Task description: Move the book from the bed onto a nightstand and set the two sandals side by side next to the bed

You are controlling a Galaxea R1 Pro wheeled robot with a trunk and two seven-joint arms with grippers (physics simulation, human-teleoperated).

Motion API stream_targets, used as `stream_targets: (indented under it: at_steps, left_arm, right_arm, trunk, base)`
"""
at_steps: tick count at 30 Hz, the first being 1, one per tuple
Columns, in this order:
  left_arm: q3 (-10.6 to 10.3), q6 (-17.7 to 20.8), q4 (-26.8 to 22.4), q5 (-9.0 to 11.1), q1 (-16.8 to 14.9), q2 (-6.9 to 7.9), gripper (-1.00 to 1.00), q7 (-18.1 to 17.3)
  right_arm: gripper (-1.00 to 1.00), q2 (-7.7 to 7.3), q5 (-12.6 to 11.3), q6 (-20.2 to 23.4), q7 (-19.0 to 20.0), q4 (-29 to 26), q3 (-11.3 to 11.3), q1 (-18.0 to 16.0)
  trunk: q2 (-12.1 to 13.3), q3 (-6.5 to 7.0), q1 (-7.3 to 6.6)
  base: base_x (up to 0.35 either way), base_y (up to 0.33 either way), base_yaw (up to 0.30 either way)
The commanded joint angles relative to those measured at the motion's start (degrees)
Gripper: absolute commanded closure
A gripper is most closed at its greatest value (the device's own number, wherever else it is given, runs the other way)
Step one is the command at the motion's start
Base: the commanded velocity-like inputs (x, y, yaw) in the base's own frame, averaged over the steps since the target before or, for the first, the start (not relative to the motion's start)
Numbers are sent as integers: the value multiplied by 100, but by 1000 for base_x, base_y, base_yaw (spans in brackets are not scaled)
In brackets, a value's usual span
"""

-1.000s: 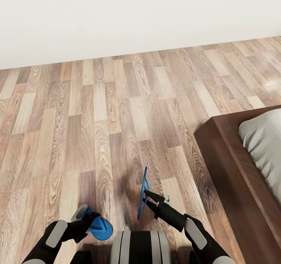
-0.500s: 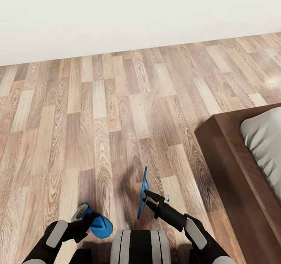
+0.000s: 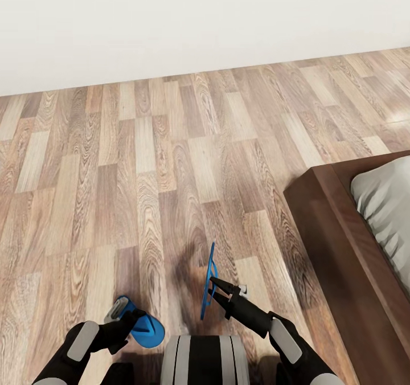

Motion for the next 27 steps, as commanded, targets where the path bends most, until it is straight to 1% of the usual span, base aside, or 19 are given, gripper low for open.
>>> stream_targets:
  at_steps: [1, 5, 12, 25, 27]
  left_arm:
    - [13, 31, -8, 59, -1, -2, -100, 47]
    - [12, 31, -8, 59, -1, -2, -100, 44]
    - [12, 31, -8, 59, -1, -2, -100, 47]
    - [20, 31, -6, 59, -1, -2, -100, 47]
    - [20, 31, -6, 59, -1, -2, -100, 47]
  right_arm:
    - [100, -2, -48, 44, -8, 2, 10, -2]
    - [100, -2, -47, 44, -8, 2, 10, -2]
    - [100, -2, -45, 44, -8, 2, 10, -2]
    - [100, -2, -49, 44, -8, 2, 10, -2]
    - [100, -2, -45, 44, -8, 2, 10, -2]
  trunk:
    - [-1, -3, -1]
    - [-1, -3, -1]
    - [-1, -3, -1]
    - [-1, -3, -1]
    - [-4, -47, 4]
  base:
    - [0, 0, 0]
    - [0, -4, 0]
    - [0, -141, 0]
    - [0, -9, 0]
    - [0, 0, 0]
